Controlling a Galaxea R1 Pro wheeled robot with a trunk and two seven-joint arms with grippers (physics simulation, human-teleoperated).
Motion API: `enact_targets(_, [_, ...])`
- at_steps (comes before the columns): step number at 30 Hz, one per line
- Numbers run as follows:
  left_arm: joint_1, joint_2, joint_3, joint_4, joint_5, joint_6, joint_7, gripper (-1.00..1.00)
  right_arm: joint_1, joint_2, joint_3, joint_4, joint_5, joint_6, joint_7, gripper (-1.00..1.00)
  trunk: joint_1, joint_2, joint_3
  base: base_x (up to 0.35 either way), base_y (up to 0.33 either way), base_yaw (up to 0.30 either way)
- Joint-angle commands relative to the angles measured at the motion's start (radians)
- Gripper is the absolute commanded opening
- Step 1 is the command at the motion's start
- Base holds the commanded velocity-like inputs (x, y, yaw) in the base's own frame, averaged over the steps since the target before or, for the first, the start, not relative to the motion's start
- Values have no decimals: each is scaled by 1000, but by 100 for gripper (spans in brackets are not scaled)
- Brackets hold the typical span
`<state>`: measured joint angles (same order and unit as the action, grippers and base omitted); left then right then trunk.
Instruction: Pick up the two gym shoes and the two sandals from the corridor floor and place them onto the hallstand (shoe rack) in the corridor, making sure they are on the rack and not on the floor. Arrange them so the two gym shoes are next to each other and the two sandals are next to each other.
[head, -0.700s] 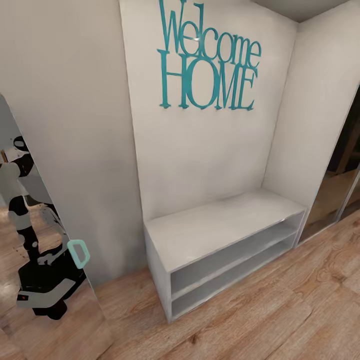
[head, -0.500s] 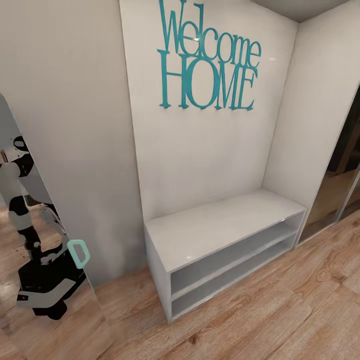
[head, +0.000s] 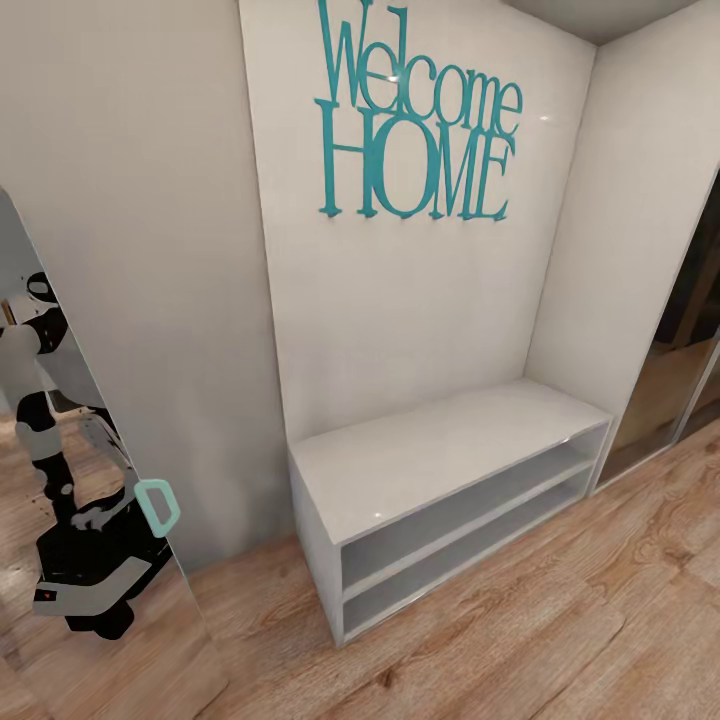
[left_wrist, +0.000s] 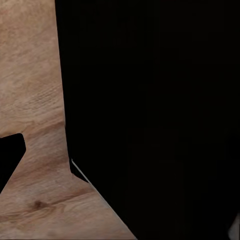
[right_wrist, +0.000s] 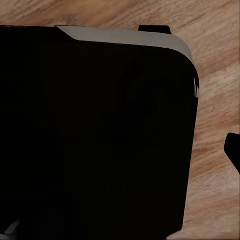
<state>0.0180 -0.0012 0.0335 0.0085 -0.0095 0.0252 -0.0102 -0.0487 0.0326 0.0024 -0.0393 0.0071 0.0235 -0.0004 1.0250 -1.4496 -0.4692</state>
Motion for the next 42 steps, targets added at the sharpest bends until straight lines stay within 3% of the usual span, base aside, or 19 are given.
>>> enact_targets(1, [0, 0, 5, -7, -1, 4, -1, 100, 0, 0, 0, -2, 2, 3, 0, 100, 0, 0, -1, 0, 0, 0])
enact_targets(6, [-1, 0, 12, -35, -1, 1, -1, 100, 0, -10, 0, -6, 3, 5, 0, 100, 0, 0, -1, -55, 0, 0])
enact_targets(12, [-6, 3, 22, -69, 3, -3, 3, 100, 0, -44, -2, -36, 2, 0, -3, 100, 0, 0, -1, -250, 0, 0])
enact_targets(19, [-13, 6, 57, -108, 30, -8, 12, 100, 0, -83, -2, -75, 2, -1, 0, 100, 0, 0, -1, -316, 0, 0])
enact_targets(26, [-49, 12, 78, -148, 41, -5, 7, 100, 0, -121, -5, -115, 2, -2, 3, 100, 0, 0, -1, -333, 0, 0])
enact_targets(33, [-90, 13, 81, -188, 39, -20, 13, 100, 0, -124, -7, -154, 1, -14, -2, 100, 0, 0, -1, -304, 0, 0])
enact_targets(34, [-125, 16, 82, -569, 39, -60, 13, 100, 0, -124, -8, -656, 1, -25, -3, 100, 0, 0, -1, -101, 0, 0])
enact_targets(37, [-127, 21, 84, -567, 38, -137, 15, 100, 0, -124, -9, -665, 0, -60, -4, 100, 0, 0, -1, -55, 0, 0])
enact_targets(42, [-123, 23, 83, -564, 38, -182, 17, 100, 0, -124, -9, -662, 1, -87, -4, 100, 0, 0, -1, -18, 0, 21])
